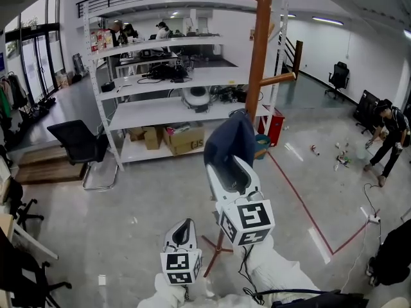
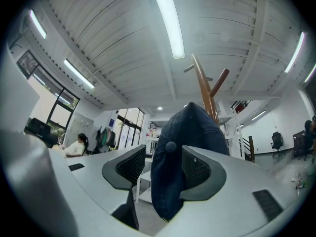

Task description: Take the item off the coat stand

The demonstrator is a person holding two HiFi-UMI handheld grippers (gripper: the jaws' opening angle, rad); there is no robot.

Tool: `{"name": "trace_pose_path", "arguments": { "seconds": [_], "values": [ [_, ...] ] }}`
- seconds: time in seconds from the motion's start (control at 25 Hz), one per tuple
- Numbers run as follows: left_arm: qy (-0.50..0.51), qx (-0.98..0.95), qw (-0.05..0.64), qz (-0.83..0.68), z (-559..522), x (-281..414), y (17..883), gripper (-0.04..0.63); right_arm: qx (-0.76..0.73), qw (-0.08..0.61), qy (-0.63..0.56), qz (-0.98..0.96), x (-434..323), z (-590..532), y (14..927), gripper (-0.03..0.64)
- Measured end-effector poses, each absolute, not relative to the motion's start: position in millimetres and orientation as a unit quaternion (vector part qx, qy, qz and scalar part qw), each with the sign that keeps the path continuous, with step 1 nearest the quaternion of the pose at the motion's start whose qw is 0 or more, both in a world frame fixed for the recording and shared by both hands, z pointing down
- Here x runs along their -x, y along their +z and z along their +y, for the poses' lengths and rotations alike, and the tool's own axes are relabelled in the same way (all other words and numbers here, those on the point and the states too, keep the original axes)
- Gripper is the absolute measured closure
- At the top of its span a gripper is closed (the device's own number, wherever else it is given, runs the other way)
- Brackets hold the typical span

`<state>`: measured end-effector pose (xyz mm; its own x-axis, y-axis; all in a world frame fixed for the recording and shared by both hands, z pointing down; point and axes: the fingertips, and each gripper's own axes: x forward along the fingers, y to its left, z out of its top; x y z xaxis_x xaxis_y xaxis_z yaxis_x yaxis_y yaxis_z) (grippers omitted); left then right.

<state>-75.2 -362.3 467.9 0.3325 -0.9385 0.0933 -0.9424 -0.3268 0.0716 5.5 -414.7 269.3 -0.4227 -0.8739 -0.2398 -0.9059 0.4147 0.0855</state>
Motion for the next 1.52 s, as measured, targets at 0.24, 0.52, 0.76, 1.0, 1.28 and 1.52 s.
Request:
{"name": "trace_pose_path", "arguments": {
  "seconds": [0.24, 0.52, 0.76, 1.0, 1.28, 1.52],
  "values": [
    [0.015, -0.807, 0.062, -0.588, -362.4, 86.7, 473.1, 0.595, 0.559, 0.07, 0.086, 0.821, -5.4, -427.1, 273.6, 0.408],
    [0.015, -0.8, 0.07, -0.595, -366.6, 96.1, 479.2, 0.595, 0.57, 0.077, 0.084, 0.814, -8.1, -430.6, 276.3, 0.455],
    [0.013, -0.806, 0.074, -0.587, -367.8, 89.0, 479.7, 0.595, 0.571, 0.078, 0.088, 0.812, -12.9, -427.7, 273.3, 0.524],
    [0.014, -0.813, 0.074, -0.578, -368.0, 78.1, 478.5, 0.595, 0.564, 0.083, 0.095, 0.816, -19.5, -419.8, 268.5, 0.57],
    [0.016, -0.817, 0.071, -0.572, -366.5, 74.5, 477.4, 0.595, 0.566, 0.087, 0.11, 0.812, -23.4, -414.1, 264.0, 0.595],
    [0.019, -0.814, 0.071, -0.576, -364.3, 82.6, 477.9, 0.595, 0.568, 0.092, 0.138, 0.806, -18.4, -404.1, 254.3, 0.597]
  ]
}}
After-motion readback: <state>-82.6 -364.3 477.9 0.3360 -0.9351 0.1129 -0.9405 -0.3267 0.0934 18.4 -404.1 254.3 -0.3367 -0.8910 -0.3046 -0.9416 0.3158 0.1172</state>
